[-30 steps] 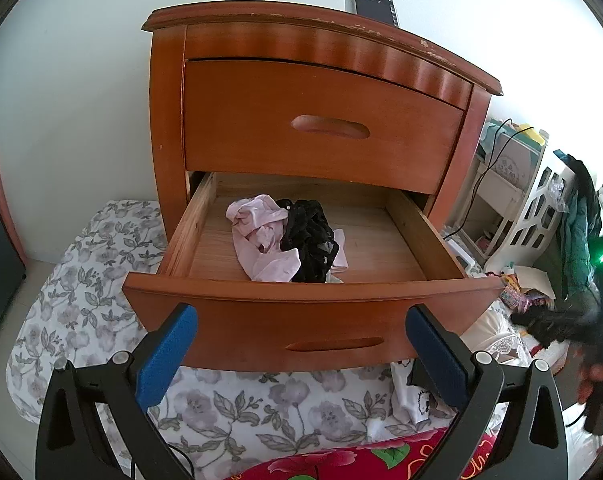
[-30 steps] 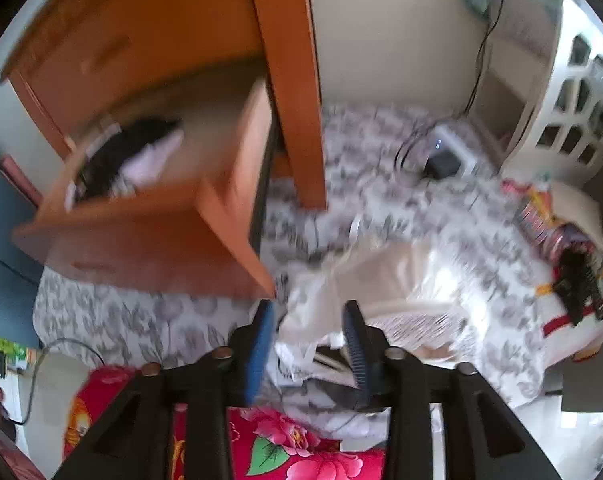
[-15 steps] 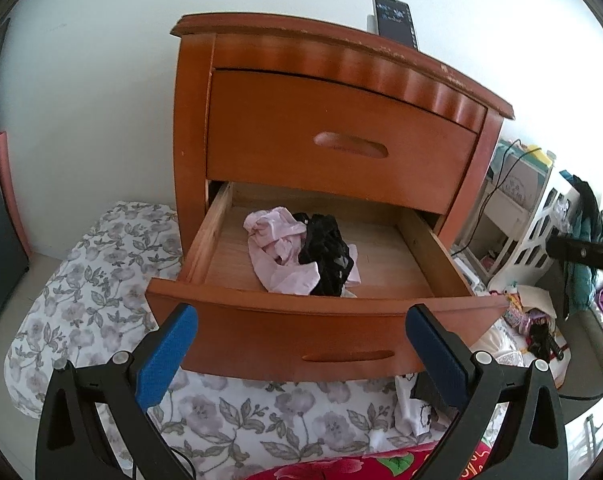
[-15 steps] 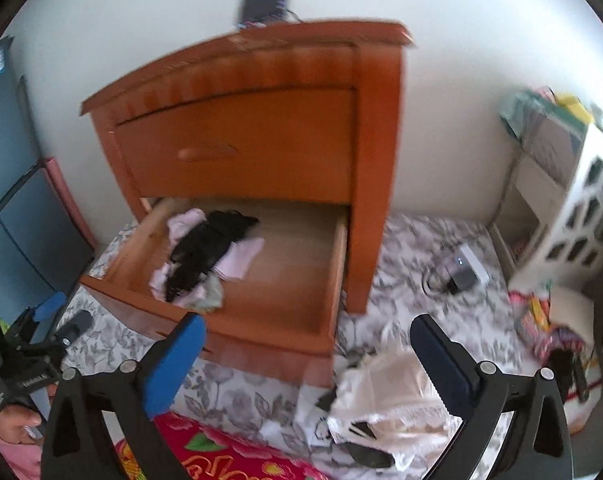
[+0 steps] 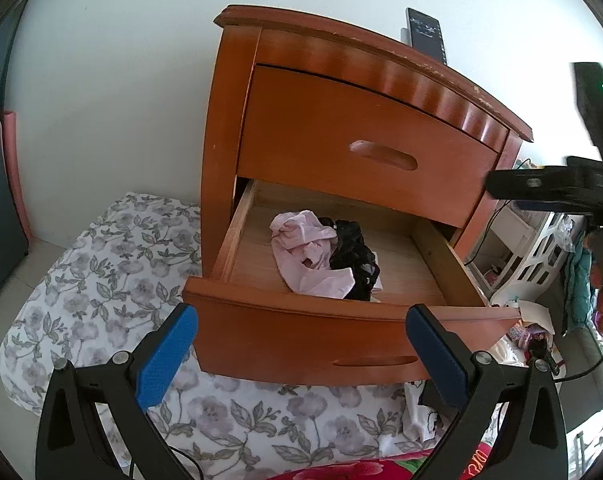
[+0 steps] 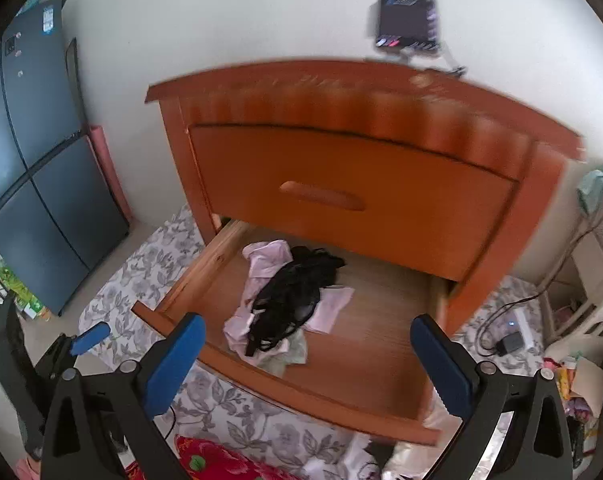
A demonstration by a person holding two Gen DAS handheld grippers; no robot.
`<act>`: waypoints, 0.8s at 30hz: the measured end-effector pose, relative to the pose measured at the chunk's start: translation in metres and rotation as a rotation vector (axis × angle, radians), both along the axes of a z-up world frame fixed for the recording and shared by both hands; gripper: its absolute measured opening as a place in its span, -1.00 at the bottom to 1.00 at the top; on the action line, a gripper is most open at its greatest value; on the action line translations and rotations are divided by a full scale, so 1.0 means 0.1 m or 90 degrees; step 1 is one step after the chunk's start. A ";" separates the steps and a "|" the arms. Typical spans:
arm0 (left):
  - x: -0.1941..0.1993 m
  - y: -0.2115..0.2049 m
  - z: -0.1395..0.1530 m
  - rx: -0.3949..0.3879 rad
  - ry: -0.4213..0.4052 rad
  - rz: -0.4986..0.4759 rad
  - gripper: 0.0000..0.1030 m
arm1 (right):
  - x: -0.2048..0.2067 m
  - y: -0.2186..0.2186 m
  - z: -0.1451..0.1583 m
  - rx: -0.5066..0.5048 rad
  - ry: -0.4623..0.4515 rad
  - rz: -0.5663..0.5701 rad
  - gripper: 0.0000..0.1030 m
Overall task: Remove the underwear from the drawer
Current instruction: 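Move the right tool back into the drawer toward the black lace garment, then close the right tool on the black lace garment and lift it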
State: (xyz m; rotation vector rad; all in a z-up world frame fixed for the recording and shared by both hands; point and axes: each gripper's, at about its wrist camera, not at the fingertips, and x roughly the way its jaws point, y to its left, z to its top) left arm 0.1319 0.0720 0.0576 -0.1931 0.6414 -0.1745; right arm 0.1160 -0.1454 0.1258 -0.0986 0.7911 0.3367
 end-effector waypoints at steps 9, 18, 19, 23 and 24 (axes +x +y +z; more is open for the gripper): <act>0.08 0.13 -0.15 -0.013 0.012 -0.001 1.00 | 0.53 0.39 -0.62 0.009 0.118 0.000 1.00; 0.14 0.25 -0.28 -0.024 0.023 0.007 1.00 | 0.82 0.65 -0.99 0.006 0.170 -0.001 0.86; 0.14 0.26 -0.29 -0.025 0.024 0.008 1.00 | 0.86 0.65 -1.00 0.004 0.171 -0.008 0.80; 0.15 0.26 -0.31 -0.027 0.026 0.006 1.00 | 1.06 0.65 -1.09 -0.010 0.186 -0.038 0.64; 0.16 0.26 -0.32 -0.027 0.027 0.005 1.00 | 1.10 0.66 -1.13 -0.014 0.191 -0.043 0.58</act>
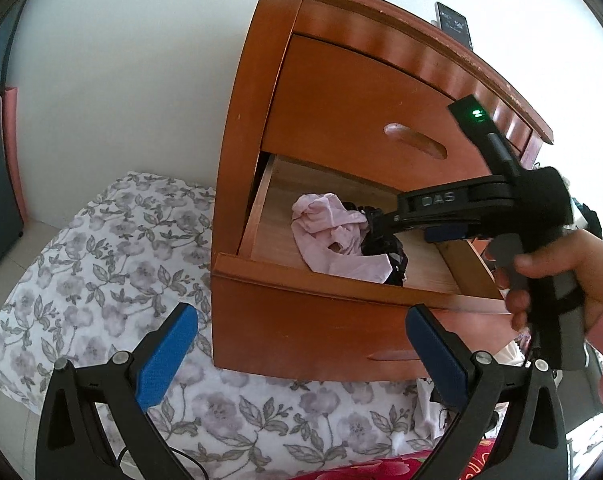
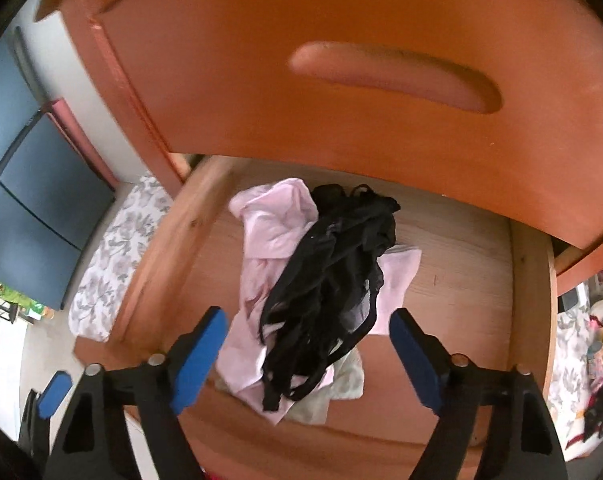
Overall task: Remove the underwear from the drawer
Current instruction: 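Close the right tool on the black lace garment and lift it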
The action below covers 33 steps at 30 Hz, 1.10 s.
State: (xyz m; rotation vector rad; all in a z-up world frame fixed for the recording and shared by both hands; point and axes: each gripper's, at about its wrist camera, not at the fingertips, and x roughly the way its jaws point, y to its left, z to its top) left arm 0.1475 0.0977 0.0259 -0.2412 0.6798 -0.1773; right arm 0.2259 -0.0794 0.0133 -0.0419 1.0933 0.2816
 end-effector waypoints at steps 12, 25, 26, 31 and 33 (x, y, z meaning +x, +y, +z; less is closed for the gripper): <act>0.04 -0.01 -0.05 -0.002 0.008 -0.006 1.00 | 0.17 0.13 -0.32 -0.034 0.032 -0.011 -0.08; 0.00 -0.06 0.01 0.002 0.004 -0.013 1.00 | 0.02 -0.17 -0.08 -0.005 -0.007 -0.025 -0.88; 0.00 -0.06 0.02 0.002 0.004 -0.013 1.00 | 0.01 -0.18 -0.04 0.002 -0.013 -0.020 -0.88; -0.03 -0.06 0.06 0.004 0.003 -0.011 1.00 | -0.13 -0.32 0.22 0.034 -0.044 -0.020 -0.89; -0.05 -0.07 0.08 0.005 0.002 -0.008 1.00 | -0.22 -0.43 0.39 0.052 -0.066 -0.022 -0.89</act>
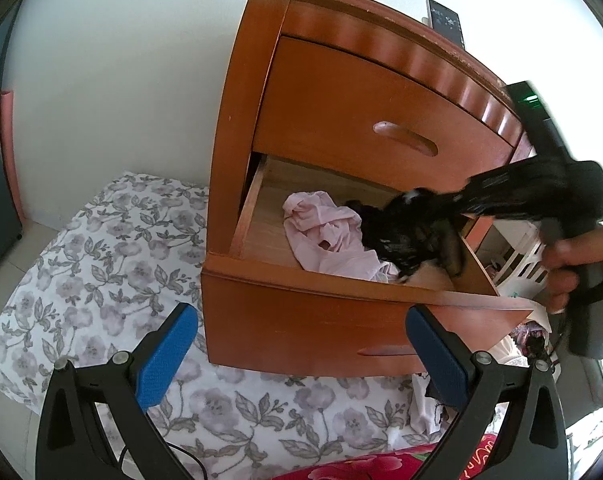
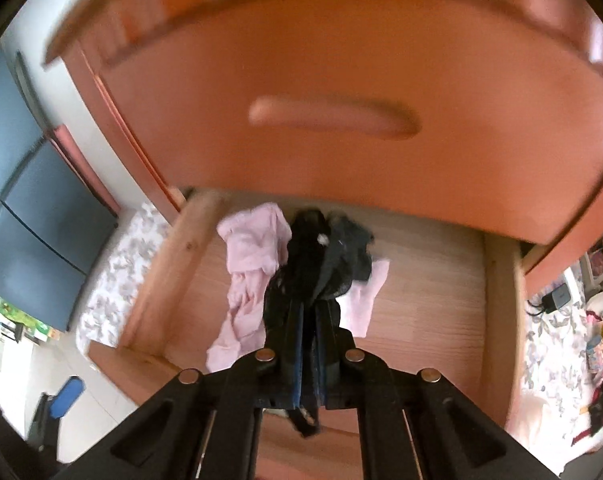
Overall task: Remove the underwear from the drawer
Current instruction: 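Close the right tool on the black lace garment and lift it, then carry the black lace garment over the bedspread with the right tool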
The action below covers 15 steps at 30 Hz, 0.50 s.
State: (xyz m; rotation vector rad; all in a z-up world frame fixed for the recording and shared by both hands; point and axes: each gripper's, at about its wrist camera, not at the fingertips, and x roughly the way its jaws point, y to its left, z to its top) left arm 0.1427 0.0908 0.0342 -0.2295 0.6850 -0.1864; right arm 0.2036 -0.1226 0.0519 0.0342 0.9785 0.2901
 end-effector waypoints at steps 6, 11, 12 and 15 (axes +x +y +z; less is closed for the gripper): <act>-0.06 -0.05 0.10 0.007 -0.009 -0.001 1.00 | -0.28 -0.29 0.54 0.041 -0.073 -0.010 -0.89; -0.13 -0.10 0.20 0.014 -0.016 -0.002 1.00 | -0.56 -0.47 0.94 0.049 -0.123 -0.010 -0.89; -0.15 -0.11 0.22 0.016 -0.018 -0.002 1.00 | -0.61 -0.50 0.99 0.046 -0.128 -0.010 -0.89; -0.19 -0.15 0.30 0.022 -0.027 -0.005 1.00 | -0.76 -0.61 1.16 0.036 -0.148 -0.013 -0.89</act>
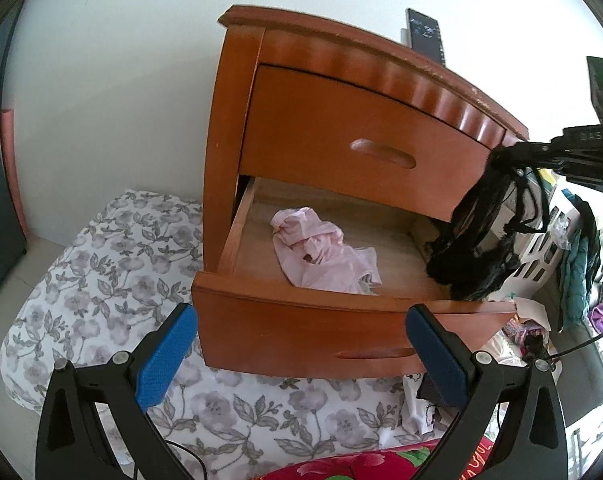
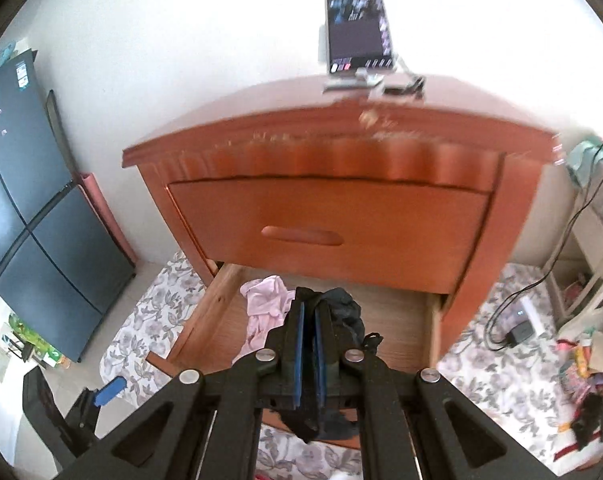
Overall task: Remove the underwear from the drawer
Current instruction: 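Carry the black lace garment over the bedspread with the right tool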
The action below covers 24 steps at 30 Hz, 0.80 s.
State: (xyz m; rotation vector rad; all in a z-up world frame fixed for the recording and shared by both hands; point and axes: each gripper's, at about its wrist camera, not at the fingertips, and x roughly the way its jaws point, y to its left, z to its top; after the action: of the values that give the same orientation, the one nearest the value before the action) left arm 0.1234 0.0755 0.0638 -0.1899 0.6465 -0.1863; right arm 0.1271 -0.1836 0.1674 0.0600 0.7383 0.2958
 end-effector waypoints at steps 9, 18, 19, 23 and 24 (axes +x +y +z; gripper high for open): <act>-0.12 -0.15 0.17 0.024 -0.023 -0.011 1.00 | -0.51 -0.54 0.48 0.001 -0.073 -0.041 -0.89; -0.17 -0.30 0.22 0.049 -0.030 -0.030 1.00 | -0.94 -1.22 0.73 -0.031 -0.113 -0.116 -0.89; -0.17 -0.31 0.23 0.051 -0.029 -0.031 1.00 | -0.95 -1.29 0.71 -0.034 -0.110 -0.124 -0.89; -0.17 -0.36 0.22 0.059 -0.027 -0.036 1.00 | -0.93 -1.51 0.47 -0.061 -0.080 -0.159 -0.89; -0.17 -0.37 0.22 0.061 -0.027 -0.037 1.00 | -0.91 -1.55 0.37 -0.070 -0.069 -0.169 -0.89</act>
State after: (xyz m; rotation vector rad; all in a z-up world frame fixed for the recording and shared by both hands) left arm 0.1066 0.0382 0.0855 -0.0754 0.6174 -0.2136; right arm 0.0365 -0.3389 0.2041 0.0367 0.6296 0.0052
